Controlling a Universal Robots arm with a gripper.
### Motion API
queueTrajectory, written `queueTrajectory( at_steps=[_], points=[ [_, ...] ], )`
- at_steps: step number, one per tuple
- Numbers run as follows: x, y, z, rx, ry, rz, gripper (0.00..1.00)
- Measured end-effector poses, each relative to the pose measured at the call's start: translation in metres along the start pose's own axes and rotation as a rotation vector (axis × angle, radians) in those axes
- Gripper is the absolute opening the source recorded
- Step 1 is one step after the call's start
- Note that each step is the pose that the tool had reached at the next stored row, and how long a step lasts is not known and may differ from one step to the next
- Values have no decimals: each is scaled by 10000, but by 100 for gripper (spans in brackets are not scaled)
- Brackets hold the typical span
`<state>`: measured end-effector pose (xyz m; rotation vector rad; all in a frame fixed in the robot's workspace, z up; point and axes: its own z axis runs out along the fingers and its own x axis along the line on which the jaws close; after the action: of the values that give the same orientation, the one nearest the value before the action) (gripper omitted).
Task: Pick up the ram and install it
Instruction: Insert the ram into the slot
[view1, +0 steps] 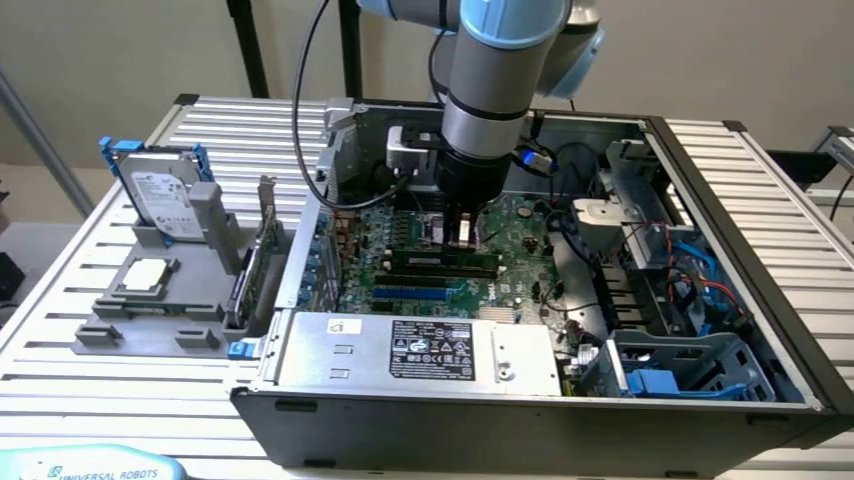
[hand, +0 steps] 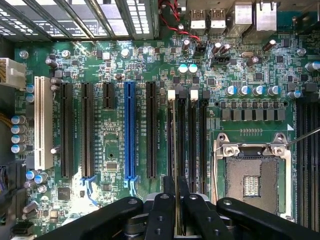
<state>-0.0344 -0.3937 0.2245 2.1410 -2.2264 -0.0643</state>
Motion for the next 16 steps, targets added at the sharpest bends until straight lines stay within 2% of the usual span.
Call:
queueTrajectory(
  at_steps=[11,13,14,15,16],
  points=[
    [-2,-3,32,1,-25,-2,14],
    [-1,-3,33,2,-21,-2,22],
    [-1,-3,33,2,-20,-1,22],
    [-1,-3,33,2,-21,-2,28],
    [-1,-2,31,2,-22,-2,28]
  ],
)
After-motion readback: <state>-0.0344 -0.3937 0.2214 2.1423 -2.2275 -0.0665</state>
